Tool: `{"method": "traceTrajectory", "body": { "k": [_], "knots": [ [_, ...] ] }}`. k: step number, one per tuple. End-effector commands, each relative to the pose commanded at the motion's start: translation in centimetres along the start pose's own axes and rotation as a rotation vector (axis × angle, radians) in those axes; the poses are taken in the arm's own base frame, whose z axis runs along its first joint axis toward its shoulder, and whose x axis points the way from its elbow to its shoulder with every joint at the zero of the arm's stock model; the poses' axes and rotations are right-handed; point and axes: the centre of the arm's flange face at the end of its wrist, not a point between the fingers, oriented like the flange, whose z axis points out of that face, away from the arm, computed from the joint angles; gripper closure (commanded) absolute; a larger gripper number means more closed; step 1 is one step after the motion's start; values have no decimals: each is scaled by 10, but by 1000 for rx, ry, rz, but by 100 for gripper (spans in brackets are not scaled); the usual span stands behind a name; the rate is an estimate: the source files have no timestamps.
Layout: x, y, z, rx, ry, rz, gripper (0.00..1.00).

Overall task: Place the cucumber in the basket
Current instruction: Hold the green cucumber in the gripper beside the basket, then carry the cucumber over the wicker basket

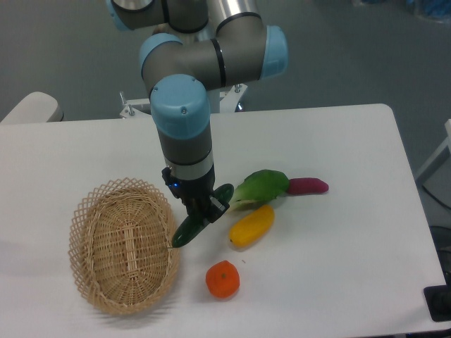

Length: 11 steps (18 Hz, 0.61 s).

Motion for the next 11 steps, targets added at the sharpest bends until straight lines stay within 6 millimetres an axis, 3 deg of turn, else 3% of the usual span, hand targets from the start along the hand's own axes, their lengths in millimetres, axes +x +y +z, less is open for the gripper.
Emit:
{"method": "traceTrajectory", "body": {
  "k": [5, 9, 11],
  "knots": [
    [25, -30, 25, -1, -23, -99, 71],
    [54, -42, 40, -12, -3, -223, 71],
    [79, -50, 51, -22, 9, -181, 71]
  ]
}}
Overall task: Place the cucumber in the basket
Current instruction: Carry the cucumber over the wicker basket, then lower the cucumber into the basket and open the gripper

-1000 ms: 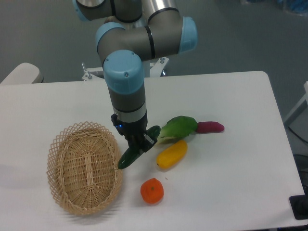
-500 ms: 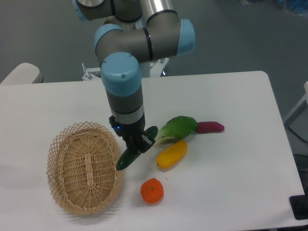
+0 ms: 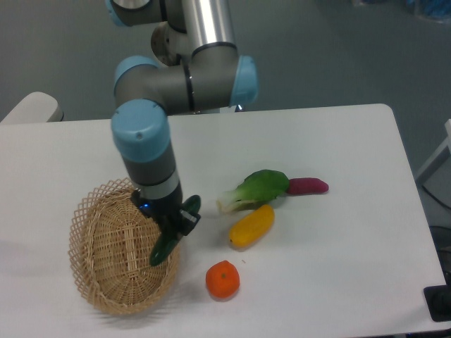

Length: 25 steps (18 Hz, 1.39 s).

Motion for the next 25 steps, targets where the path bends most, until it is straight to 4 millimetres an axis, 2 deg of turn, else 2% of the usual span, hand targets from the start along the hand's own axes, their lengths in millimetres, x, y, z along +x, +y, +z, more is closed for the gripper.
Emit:
{"method": "traceTrajectory", "body": {
  "k": [3, 6, 9, 14, 22, 25],
  "knots": [
    [36, -5, 11, -7, -45, 133, 71],
    [63, -3, 28, -51, -46, 171, 71],
    [81, -5, 38, -68, -42, 193, 71],
    [94, -6, 56, -93, -27, 159, 70],
    [96, -13, 62, -72, -37, 71, 70],
    [96, -13, 64, -75, -37, 71, 61]
  ]
}}
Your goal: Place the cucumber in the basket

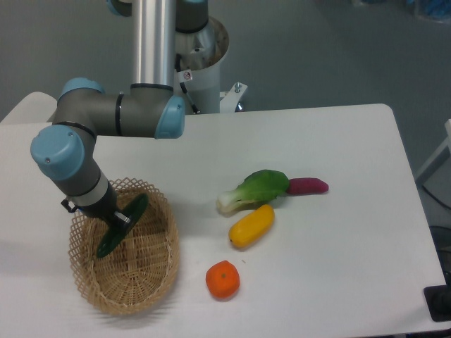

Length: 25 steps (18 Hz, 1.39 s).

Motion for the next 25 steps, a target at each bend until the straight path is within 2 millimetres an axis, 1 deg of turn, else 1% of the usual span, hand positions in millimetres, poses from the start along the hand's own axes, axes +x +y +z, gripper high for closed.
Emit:
{"method": "traceTrajectory", "body": {
  "k": [1, 2, 3, 4, 8, 9, 10, 11, 12, 14, 16, 17, 19, 21, 23, 25],
  "knots": [
    [0, 0, -1, 1, -1, 3, 54],
    [-1, -1, -2, 3, -3, 4, 41],
    [-2, -3, -4, 11, -11, 4, 22],
    [-4, -4, -7, 17, -17, 6, 0],
    [-15, -9, -19, 11, -78, 4, 0],
    [-21, -10, -23, 15, -89, -2, 0],
    [-33, -9, -29, 25, -94, -19, 0],
    [-49, -10, -38, 42, -106, -56, 0],
    [-61, -12, -45, 54, -115, -72, 0],
    [-92, -7, -56, 71, -133, -107, 0],
    [-115, -8, -71, 92, -153, -131, 0],
    [-140, -2, -81, 104, -169, -156, 0],
    [-165, 6, -91, 113, -187, -130, 0],
    [-189, 23, -103, 108, -204, -82, 0],
    [-217, 49, -114, 73, -201, -15, 0],
    [-238, 73, -123, 45, -192, 63, 0]
  ]
}}
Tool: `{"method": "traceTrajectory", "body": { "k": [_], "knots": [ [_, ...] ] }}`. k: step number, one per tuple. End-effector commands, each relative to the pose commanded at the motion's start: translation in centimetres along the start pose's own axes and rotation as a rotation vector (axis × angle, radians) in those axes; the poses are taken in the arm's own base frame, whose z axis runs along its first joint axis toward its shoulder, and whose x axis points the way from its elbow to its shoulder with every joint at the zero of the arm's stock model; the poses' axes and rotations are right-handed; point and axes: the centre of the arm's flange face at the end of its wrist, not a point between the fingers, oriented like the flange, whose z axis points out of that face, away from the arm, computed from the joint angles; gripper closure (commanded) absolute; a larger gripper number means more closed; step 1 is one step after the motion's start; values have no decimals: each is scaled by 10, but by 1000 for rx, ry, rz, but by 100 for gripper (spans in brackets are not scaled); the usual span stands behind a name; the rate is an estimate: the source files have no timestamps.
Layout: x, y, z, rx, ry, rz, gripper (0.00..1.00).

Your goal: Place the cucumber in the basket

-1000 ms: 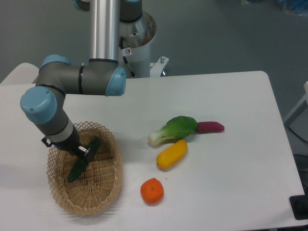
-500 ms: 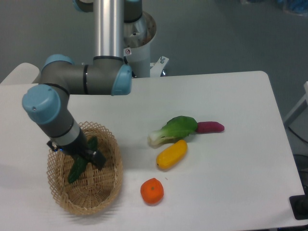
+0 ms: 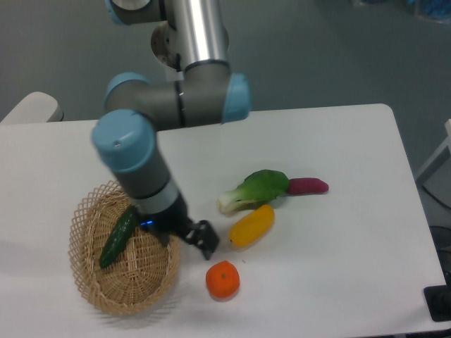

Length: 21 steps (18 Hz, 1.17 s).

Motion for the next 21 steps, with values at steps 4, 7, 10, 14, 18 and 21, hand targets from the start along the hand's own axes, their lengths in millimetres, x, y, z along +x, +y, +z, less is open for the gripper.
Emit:
{"method": "traceTrajectory", "body": {
  "k": [4, 7, 10, 14, 18, 21],
  "knots": [
    [-40, 49, -5, -19, 31, 192, 0],
    [-69, 86, -2, -23, 40, 273, 0],
    [-99, 126, -4, 18, 65, 340, 0],
    [-125, 167, 1, 42, 79, 454, 0],
    [-126, 173, 6, 36, 88, 460, 0],
    [-123, 170, 5, 37, 88, 466, 0]
  ]
}}
